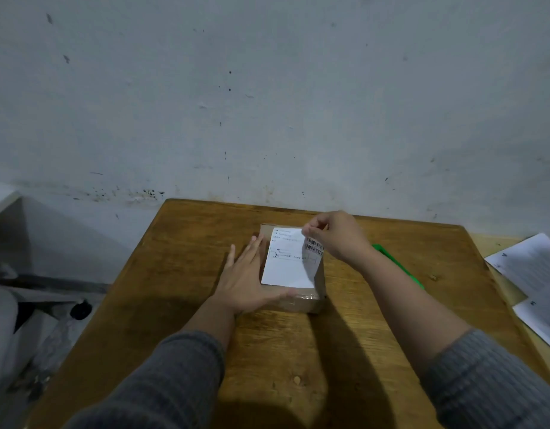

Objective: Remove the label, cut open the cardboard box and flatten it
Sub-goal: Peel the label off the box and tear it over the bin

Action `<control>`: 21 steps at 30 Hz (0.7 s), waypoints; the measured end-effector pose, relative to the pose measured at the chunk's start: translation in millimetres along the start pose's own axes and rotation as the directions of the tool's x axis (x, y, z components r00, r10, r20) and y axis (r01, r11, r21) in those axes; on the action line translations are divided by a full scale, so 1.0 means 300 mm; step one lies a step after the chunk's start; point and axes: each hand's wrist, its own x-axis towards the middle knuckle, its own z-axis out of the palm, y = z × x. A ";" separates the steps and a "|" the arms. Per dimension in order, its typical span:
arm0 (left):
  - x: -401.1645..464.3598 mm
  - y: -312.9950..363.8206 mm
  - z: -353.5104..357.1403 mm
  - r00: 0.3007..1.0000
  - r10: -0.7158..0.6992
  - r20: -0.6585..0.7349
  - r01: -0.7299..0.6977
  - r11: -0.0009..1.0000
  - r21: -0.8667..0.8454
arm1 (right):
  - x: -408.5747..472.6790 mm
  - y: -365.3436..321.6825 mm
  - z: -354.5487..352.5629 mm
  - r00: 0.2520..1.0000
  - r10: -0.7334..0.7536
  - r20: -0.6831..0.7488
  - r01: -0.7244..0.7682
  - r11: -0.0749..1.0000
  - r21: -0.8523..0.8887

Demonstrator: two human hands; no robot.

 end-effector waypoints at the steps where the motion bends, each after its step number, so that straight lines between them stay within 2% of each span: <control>1: -0.004 0.003 -0.007 1.000 -0.005 0.007 0.005 1.000 0.001 | -0.001 -0.006 -0.015 1.000 0.005 -0.028 -0.004 0.999 0.052; 4: -0.006 0.008 -0.020 1.000 -0.031 0.008 0.030 0.999 0.024 | 0.013 -0.027 -0.073 0.991 0.008 -0.131 0.009 0.992 0.129; 7: -0.011 0.017 -0.022 0.999 -0.051 0.015 0.051 0.998 0.037 | 0.016 -0.034 -0.089 0.993 0.039 -0.109 -0.024 0.990 0.139; 9: -0.023 0.029 -0.023 0.994 -0.112 -0.008 0.112 0.993 -0.042 | 0.006 -0.022 -0.074 0.992 0.087 -0.094 -0.073 0.987 0.144; 11: -0.033 0.047 -0.034 0.982 -0.126 -0.138 0.111 0.987 -0.112 | -0.004 -0.006 -0.061 0.988 0.123 -0.094 -0.107 0.981 0.160; 13: -0.031 0.072 -0.055 0.931 -0.032 -0.364 0.015 0.999 -0.049 | -0.014 -0.001 -0.055 0.987 0.134 -0.090 -0.113 0.971 0.209; 15: -0.019 0.108 -0.087 0.866 0.065 -0.497 -0.073 0.997 0.002 | -0.025 -0.014 -0.054 0.991 0.115 -0.067 -0.094 0.963 0.252; 17: -0.012 0.142 -0.112 0.857 0.090 -0.507 -0.104 0.995 0.001 | -0.035 -0.037 -0.059 0.996 0.083 -0.023 -0.074 0.959 0.275; 21: -0.026 0.170 -0.145 0.852 0.049 -0.521 -0.080 0.996 -0.038 | -0.069 -0.080 -0.087 0.996 0.021 0.081 -0.046 0.946 0.320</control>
